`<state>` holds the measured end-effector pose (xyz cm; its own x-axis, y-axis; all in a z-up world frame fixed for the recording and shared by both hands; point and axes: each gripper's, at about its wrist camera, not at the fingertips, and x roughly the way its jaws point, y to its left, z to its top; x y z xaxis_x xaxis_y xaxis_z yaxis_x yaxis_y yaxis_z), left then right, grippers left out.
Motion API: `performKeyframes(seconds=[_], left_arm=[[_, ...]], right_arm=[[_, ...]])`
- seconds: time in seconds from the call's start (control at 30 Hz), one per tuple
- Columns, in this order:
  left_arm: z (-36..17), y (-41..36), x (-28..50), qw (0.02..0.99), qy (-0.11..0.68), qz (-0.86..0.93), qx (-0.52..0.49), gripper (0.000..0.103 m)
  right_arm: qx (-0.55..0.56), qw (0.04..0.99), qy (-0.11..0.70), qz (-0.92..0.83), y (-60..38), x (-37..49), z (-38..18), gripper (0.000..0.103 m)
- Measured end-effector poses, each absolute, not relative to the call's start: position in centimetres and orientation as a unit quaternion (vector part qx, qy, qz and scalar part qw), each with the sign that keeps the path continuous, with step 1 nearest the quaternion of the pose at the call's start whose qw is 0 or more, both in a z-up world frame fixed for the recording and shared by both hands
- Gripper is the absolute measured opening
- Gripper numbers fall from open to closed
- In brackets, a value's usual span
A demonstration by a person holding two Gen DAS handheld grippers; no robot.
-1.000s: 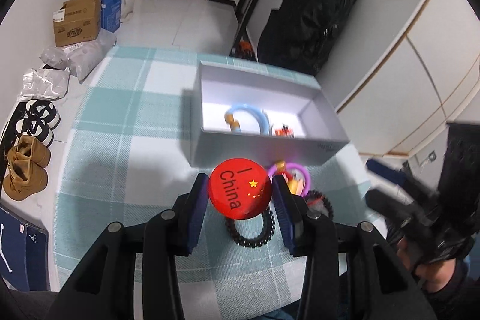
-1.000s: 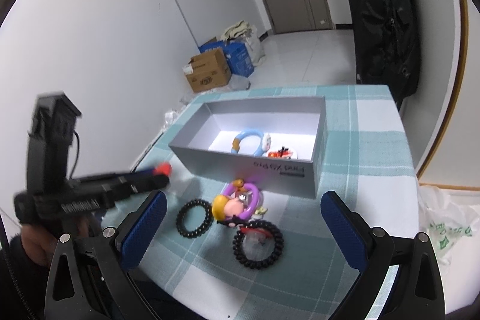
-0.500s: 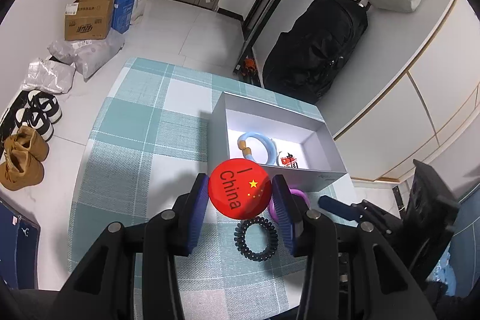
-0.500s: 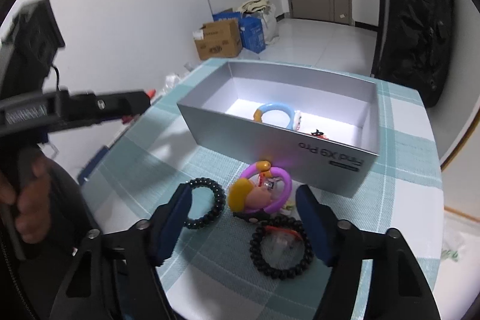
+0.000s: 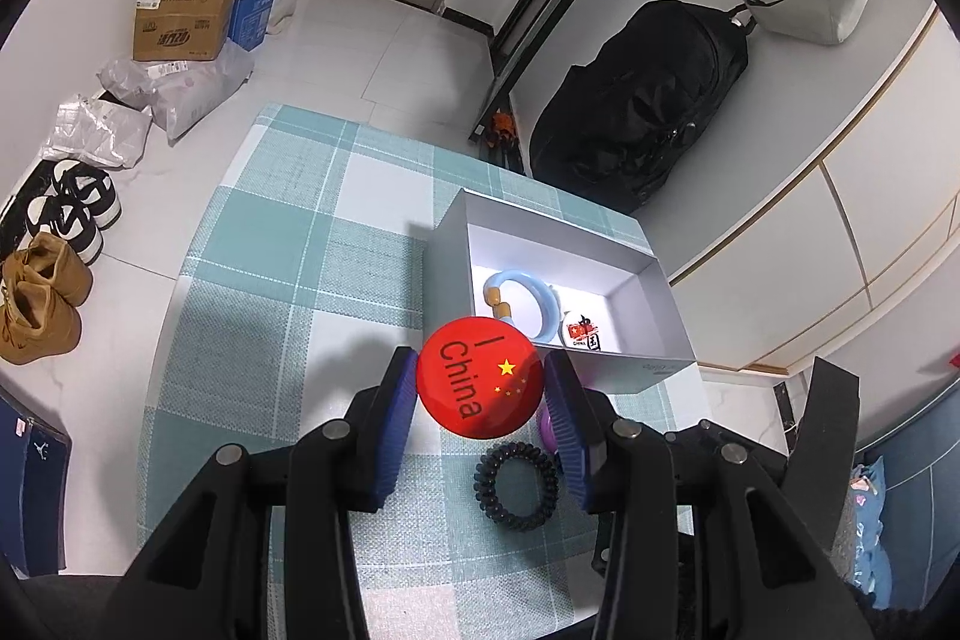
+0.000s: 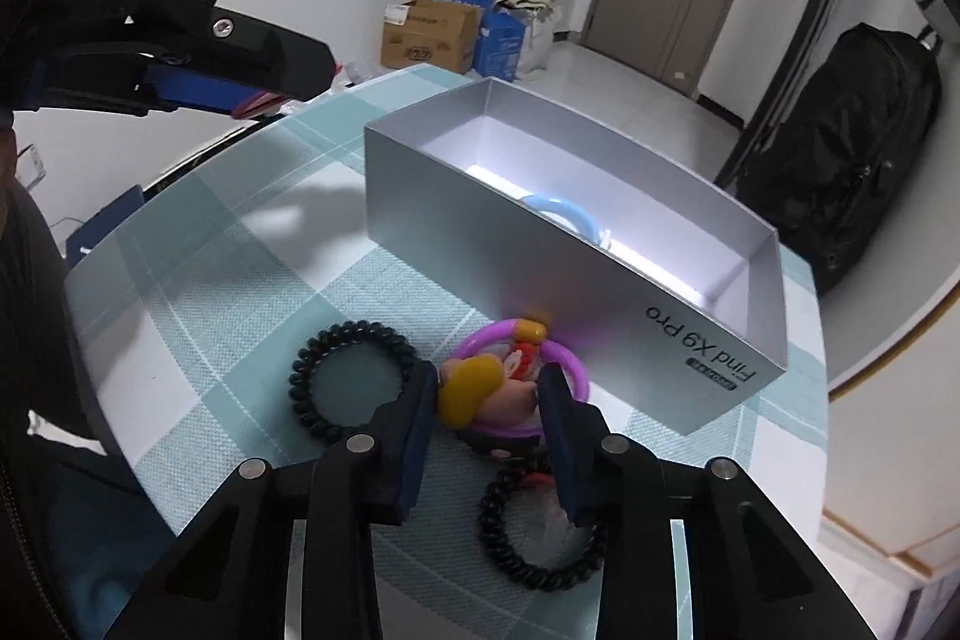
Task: Organize jewelry
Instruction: 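Grasp the yellow-haired doll figure with the right tool while the left tool holds the red badge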
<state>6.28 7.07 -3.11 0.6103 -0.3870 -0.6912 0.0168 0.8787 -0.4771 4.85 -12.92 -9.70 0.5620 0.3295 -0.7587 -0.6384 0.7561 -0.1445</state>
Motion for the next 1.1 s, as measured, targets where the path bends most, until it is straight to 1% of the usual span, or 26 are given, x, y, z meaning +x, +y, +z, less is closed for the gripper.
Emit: performKeyframes(seconds=[0.2,0.7,0.93,1.1], left_arm=[[-3.0,7.1,6.2,0.870,0.425,-0.119,-0.219,0.037],[-2.8,6.4,6.4,0.875,0.419,-0.128,-0.207,0.037],[-2.0,5.5,6.5,0.881,0.405,-0.138,-0.200,0.037],[-1.8,4.6,7.2,0.880,0.409,-0.140,-0.195,0.037]], right_arm=[[-0.163,0.865,0.375,0.292,-14.0,5.4,-8.6,0.033],[-0.047,0.876,0.349,0.329,-16.4,6.3,-4.7,0.033],[-0.005,0.877,0.352,0.328,-17.4,7.1,-4.5,0.033],[0.015,0.878,0.347,0.330,-18.2,8.0,-3.7,0.033]])
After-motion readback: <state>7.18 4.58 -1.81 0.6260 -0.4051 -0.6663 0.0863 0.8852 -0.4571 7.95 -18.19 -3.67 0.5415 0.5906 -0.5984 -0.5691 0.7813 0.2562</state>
